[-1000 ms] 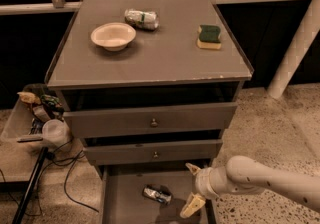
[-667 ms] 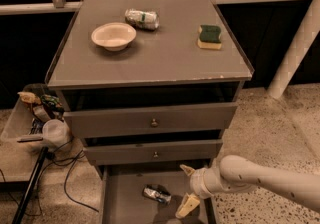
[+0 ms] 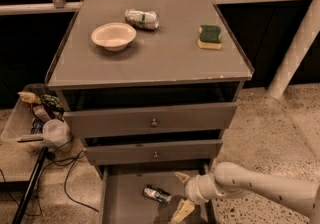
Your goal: Pick redbull can from bottom drawer and place on counter
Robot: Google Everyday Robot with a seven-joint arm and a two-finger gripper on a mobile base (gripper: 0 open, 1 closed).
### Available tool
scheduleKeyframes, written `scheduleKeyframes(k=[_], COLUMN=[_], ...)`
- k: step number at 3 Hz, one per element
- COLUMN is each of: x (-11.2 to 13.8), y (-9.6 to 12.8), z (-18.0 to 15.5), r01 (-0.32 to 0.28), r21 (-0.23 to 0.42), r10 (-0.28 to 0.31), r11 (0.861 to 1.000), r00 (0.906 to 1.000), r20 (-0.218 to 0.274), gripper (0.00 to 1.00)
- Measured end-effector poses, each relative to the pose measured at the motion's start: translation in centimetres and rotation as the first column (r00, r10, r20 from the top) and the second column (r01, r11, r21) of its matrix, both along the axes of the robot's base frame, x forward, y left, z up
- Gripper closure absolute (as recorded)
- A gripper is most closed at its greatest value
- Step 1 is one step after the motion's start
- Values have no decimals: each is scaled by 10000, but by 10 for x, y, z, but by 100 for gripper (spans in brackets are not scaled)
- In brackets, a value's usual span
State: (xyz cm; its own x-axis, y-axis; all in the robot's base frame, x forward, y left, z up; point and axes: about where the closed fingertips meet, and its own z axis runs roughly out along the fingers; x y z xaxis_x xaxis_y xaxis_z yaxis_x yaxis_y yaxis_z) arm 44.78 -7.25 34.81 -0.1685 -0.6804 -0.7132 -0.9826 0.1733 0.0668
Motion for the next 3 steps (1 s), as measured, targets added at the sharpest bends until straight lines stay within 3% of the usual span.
scheduleKeyframes(k=[1,3], x=[-8,-2], y=[8,21], z=[-25,-85], r01=[-39,714], r21=[240,802], r10=[40,-751], r11=[9997,9942], r00=[10000,9962], r20=[-37,437], gripper=[0,0])
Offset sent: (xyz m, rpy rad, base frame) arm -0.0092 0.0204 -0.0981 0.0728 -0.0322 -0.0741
